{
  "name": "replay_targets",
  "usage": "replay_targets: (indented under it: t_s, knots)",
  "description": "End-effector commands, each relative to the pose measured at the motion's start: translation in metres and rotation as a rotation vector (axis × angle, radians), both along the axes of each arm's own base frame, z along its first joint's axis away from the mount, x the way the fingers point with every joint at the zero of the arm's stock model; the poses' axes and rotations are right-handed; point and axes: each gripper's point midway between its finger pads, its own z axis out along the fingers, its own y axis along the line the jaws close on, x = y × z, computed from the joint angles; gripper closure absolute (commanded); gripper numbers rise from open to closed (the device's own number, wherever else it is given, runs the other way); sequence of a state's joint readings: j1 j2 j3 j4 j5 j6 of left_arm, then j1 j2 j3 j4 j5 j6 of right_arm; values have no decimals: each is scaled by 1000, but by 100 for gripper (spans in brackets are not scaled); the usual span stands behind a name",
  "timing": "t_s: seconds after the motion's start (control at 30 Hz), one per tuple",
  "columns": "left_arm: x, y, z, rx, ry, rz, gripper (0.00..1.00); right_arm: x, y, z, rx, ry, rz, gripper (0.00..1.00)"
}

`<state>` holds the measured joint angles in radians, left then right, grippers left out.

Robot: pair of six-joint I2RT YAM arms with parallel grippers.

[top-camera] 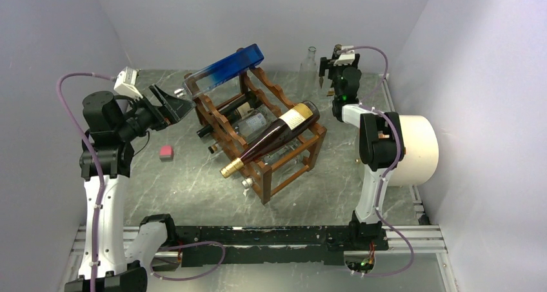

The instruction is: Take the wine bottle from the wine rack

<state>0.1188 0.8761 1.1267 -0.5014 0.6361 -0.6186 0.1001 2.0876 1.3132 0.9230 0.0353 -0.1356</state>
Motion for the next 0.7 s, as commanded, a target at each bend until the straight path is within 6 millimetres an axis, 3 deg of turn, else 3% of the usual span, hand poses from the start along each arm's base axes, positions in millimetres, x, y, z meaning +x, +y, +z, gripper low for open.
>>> replay_targets:
  t_s: [0.0,0.2,0.37,0.53,0.67]
  knots:
    - [-10,-4,17,11,-46,-26,1,-13,-9,61,-16,-119,-49,9]
    - [-15,-4,16,19,-49,-26,1,-37,-15,109,-53,-108,-68,8]
    - [-15,-3,8,37,-40,-22,1,-77,-15,149,-28,-65,-58,4]
    - [-21,1,4,64,-61,3,1,-131,14,171,-58,-46,65,0]
    - [-21,2,-11,74,-15,5,1,-169,37,189,-96,-52,148,0]
